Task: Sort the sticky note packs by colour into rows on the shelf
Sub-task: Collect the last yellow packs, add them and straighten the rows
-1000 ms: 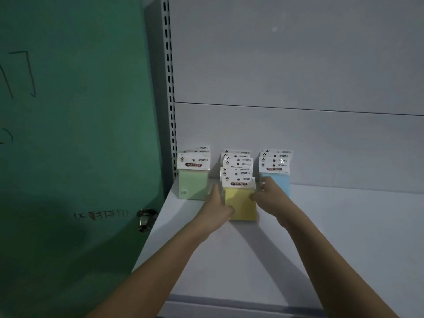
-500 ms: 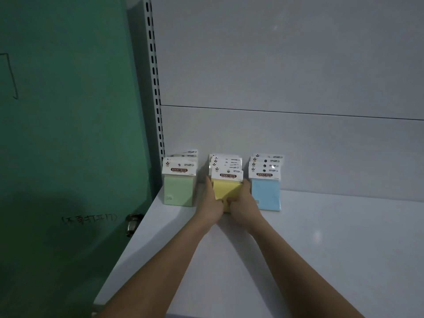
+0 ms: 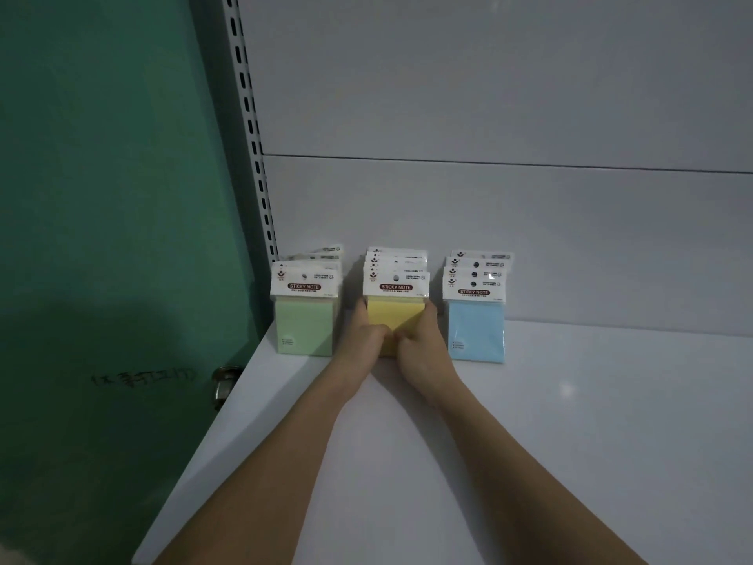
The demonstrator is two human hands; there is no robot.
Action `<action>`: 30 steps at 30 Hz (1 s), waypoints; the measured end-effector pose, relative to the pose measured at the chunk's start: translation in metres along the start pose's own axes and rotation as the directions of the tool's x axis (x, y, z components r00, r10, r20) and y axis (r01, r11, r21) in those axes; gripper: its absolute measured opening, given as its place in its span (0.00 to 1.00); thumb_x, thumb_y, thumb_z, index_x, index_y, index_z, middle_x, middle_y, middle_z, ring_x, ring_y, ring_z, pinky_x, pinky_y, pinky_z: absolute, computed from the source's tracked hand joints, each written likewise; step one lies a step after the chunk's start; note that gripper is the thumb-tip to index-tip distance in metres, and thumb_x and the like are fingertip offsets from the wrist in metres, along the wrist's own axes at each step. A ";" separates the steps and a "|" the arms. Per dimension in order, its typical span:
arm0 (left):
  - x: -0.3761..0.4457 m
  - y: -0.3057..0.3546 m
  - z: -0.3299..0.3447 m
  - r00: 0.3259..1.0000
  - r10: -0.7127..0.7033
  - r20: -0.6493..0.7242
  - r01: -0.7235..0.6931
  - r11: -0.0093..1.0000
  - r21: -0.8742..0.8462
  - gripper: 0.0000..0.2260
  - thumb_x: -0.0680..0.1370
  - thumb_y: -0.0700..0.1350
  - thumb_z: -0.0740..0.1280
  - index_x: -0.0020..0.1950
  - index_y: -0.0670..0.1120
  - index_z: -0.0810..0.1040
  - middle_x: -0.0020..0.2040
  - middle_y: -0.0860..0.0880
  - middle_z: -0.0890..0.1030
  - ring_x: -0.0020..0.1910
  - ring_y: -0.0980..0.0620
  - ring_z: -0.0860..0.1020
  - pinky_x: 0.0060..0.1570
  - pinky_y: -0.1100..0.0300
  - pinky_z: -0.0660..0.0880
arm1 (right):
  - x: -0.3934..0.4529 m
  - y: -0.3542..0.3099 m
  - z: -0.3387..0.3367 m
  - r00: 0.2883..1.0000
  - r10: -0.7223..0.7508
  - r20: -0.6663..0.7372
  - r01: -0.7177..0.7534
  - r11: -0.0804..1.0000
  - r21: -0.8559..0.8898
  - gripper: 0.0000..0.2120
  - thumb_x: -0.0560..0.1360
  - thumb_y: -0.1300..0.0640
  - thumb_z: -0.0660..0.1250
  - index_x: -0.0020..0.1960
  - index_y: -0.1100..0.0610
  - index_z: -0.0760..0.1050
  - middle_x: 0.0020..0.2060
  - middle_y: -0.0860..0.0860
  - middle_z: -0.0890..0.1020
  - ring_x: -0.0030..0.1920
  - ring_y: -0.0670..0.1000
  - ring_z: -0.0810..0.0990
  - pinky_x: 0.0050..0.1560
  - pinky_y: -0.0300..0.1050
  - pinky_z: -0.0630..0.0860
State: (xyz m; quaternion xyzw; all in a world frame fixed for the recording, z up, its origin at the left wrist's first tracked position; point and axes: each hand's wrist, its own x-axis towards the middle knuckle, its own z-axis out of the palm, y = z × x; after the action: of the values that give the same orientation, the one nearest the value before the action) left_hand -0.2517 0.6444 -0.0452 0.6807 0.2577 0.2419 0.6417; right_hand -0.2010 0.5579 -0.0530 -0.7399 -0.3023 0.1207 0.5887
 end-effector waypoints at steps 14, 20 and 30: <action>0.001 -0.006 -0.004 0.991 0.126 0.034 -0.131 0.958 0.254 0.30 0.73 0.27 0.60 0.71 0.49 0.63 0.58 0.55 0.75 0.58 0.56 0.74 0.54 0.65 0.72 | -0.002 -0.002 -0.006 0.998 -0.051 0.020 0.053 0.996 -0.067 0.34 0.70 0.72 0.59 0.73 0.56 0.56 0.56 0.45 0.71 0.54 0.45 0.71 0.54 0.38 0.65; 0.001 -0.006 -0.001 0.990 0.141 0.014 -0.138 0.936 0.323 0.33 0.73 0.30 0.59 0.74 0.52 0.59 0.59 0.54 0.74 0.57 0.54 0.73 0.55 0.61 0.71 | -0.003 -0.004 -0.005 0.997 -0.083 -0.007 0.082 0.991 -0.103 0.29 0.73 0.68 0.62 0.72 0.58 0.59 0.54 0.45 0.72 0.52 0.45 0.72 0.51 0.38 0.66; 0.004 -0.005 0.001 0.993 0.114 -0.030 -0.101 0.956 0.274 0.22 0.77 0.38 0.56 0.71 0.51 0.64 0.59 0.48 0.77 0.56 0.46 0.75 0.60 0.51 0.71 | -0.005 -0.001 0.000 0.994 -0.069 -0.080 0.059 0.990 -0.131 0.19 0.81 0.64 0.51 0.71 0.58 0.62 0.57 0.49 0.73 0.53 0.47 0.71 0.48 0.35 0.64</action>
State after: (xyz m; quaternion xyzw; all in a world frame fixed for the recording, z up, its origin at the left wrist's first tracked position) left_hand -0.2486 0.6465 -0.0499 0.7698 0.2656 0.2543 0.5218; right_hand -0.2051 0.5555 -0.0533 -0.7705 -0.3077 0.0507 0.5559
